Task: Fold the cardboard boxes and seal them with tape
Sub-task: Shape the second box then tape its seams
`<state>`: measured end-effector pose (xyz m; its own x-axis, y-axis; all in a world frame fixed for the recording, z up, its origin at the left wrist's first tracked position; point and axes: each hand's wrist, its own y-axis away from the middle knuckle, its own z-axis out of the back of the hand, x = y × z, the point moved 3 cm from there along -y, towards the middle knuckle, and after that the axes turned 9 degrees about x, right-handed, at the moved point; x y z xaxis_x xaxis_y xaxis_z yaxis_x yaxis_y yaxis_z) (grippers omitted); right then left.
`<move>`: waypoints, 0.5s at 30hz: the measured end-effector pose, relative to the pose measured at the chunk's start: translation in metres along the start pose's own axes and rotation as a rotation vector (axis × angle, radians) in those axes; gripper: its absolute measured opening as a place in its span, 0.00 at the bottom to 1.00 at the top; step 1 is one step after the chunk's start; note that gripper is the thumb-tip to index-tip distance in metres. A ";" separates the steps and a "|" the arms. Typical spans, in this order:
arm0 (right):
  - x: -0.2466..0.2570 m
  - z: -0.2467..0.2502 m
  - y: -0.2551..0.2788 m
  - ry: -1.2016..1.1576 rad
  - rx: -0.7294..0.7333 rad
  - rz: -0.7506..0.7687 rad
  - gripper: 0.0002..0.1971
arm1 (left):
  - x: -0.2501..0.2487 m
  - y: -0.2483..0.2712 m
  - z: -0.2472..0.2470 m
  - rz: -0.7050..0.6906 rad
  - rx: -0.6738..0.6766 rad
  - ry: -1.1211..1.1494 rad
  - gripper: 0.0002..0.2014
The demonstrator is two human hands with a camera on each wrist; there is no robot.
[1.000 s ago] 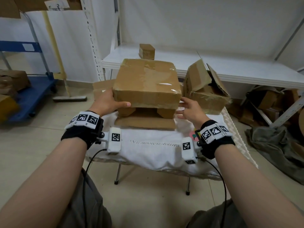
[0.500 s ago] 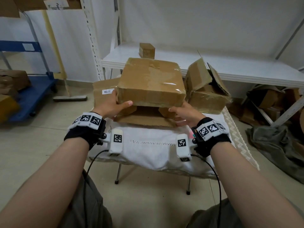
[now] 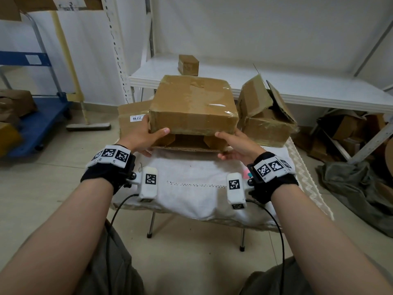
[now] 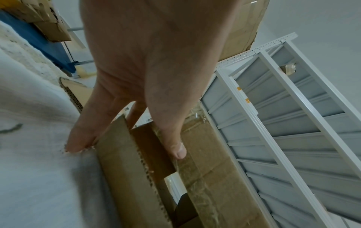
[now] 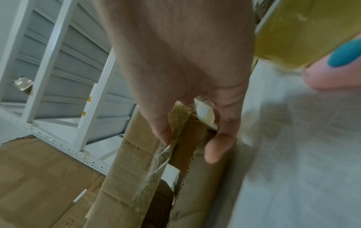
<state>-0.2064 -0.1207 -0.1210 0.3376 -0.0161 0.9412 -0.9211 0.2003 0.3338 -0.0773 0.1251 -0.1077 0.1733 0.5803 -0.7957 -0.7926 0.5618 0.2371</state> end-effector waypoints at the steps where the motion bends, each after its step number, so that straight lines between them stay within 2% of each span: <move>1: 0.001 0.001 0.000 -0.017 -0.009 0.016 0.27 | 0.000 0.000 0.000 0.001 -0.003 0.000 0.37; 3: 0.003 0.002 -0.002 -0.024 -0.001 0.052 0.30 | -0.001 0.000 0.000 0.003 -0.011 -0.002 0.36; 6: 0.002 0.002 -0.001 0.104 -0.004 0.092 0.31 | 0.000 0.000 0.000 0.005 -0.006 -0.001 0.36; 9: -0.001 0.002 -0.001 0.203 -0.129 0.114 0.34 | -0.001 0.000 0.000 0.002 -0.004 -0.003 0.36; 15: -0.003 0.005 -0.006 0.377 -0.294 0.144 0.31 | 0.001 -0.001 -0.001 -0.037 -0.020 0.007 0.36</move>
<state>-0.2033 -0.1270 -0.1252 0.3081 0.3766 0.8736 -0.8880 0.4434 0.1220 -0.0762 0.1247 -0.1092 0.1983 0.5551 -0.8078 -0.7974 0.5706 0.1964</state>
